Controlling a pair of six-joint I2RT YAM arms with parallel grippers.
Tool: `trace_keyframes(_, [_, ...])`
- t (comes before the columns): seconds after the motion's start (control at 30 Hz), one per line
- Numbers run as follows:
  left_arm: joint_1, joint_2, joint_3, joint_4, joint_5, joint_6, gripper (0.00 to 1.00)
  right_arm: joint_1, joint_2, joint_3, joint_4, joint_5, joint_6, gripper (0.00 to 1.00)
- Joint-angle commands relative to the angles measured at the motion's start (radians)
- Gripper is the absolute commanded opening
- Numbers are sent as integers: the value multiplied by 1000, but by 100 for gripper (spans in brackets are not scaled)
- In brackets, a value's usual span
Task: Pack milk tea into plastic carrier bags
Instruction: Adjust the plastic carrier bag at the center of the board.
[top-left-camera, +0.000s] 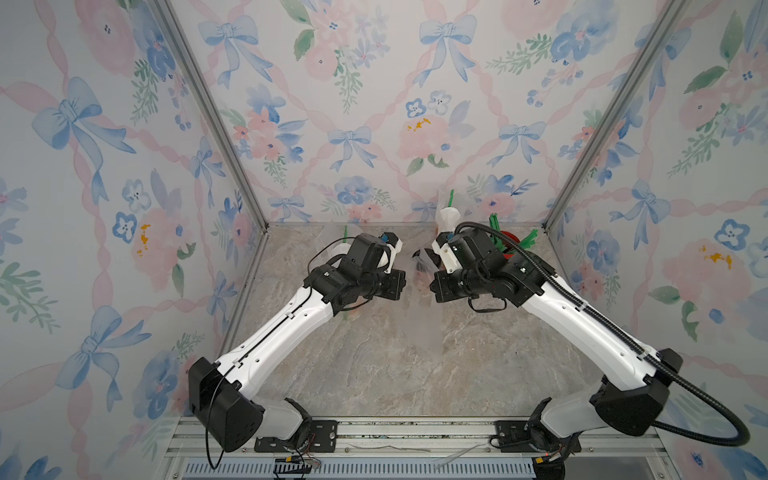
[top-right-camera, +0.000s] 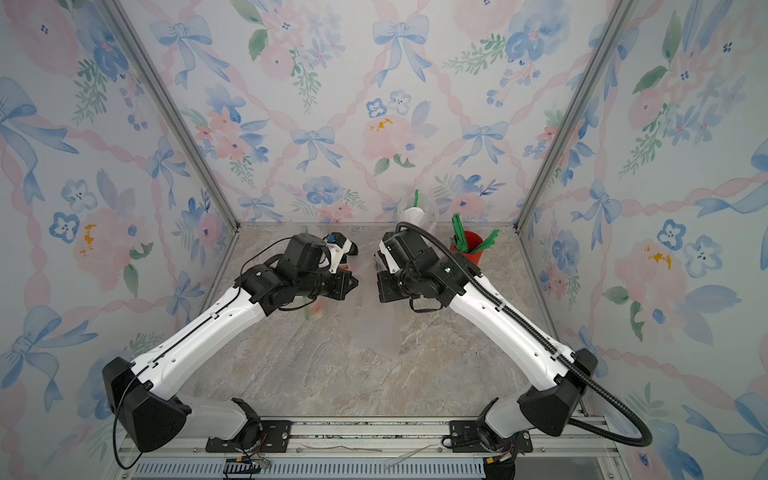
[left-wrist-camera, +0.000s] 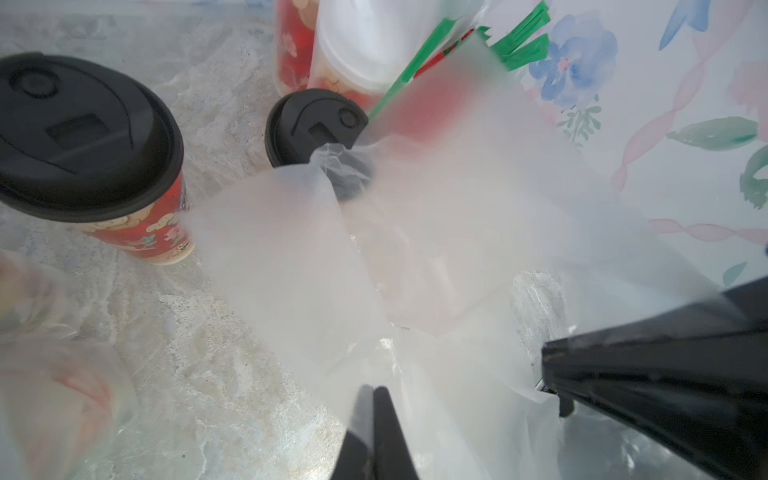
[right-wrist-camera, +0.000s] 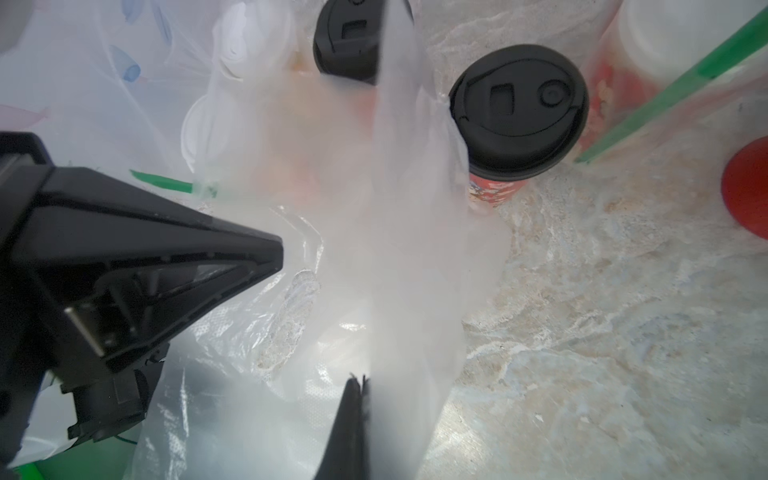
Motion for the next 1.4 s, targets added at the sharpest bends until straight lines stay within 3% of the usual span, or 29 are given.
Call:
trace_keyframes(0.0, [-8, -123, -88, 92, -56, 65, 0, 30, -99, -106, 141, 67, -29, 0])
trace_keyframes(0.27, [-53, -332, -336, 280, -110, 127, 0, 93, -259, -325, 339, 74, -98, 0])
trace_keyframes(0.57, [-54, -511, -504, 397, -89, 160, 0, 132, -397, -526, 494, 39, -129, 0])
trace_keyframes(1.03, [-56, -655, -530, 392, -35, 116, 0, 185, -496, -563, 496, 92, -104, 0])
trace_keyframes(1.17, [-56, -626, -493, 346, -44, 63, 0, 186, -446, -510, 434, 108, -69, 0])
trace_keyframes(1.37, [-56, -499, -347, 136, -88, -38, 0, 185, -282, -331, 272, 74, 14, 0])
